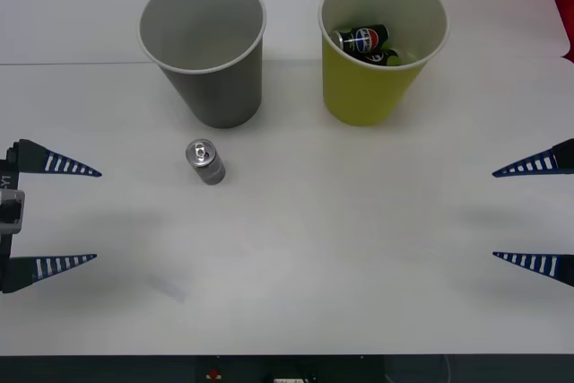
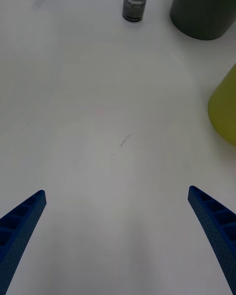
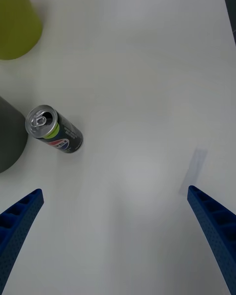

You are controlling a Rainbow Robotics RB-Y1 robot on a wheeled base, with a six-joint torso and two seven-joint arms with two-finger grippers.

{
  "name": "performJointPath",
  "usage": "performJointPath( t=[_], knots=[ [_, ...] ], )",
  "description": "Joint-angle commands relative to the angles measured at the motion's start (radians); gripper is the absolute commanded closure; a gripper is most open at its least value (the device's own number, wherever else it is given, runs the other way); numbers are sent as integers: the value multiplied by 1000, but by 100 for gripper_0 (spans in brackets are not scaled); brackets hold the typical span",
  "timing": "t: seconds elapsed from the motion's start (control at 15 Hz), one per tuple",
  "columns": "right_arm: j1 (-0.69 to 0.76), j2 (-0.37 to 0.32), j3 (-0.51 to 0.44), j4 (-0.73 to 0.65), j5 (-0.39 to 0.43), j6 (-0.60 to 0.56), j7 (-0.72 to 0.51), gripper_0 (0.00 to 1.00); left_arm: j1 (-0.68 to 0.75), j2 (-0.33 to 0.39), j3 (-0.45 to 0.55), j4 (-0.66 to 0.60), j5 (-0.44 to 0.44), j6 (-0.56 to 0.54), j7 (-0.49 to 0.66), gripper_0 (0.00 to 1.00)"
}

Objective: Put the can into the green bin and the plastic bottle into the gray bin

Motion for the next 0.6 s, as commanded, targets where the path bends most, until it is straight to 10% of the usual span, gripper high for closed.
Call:
performJointPath(
  t=[0.07, 0.6],
  knots=[
    [0, 0, 0, 0, 0, 0, 0, 0, 0, 0, 0, 0, 0, 0, 0, 0],
    [0, 0, 0, 0, 0, 0, 0, 0, -3, -30, 13, 5, 43, 24, 12, 0]
  ],
)
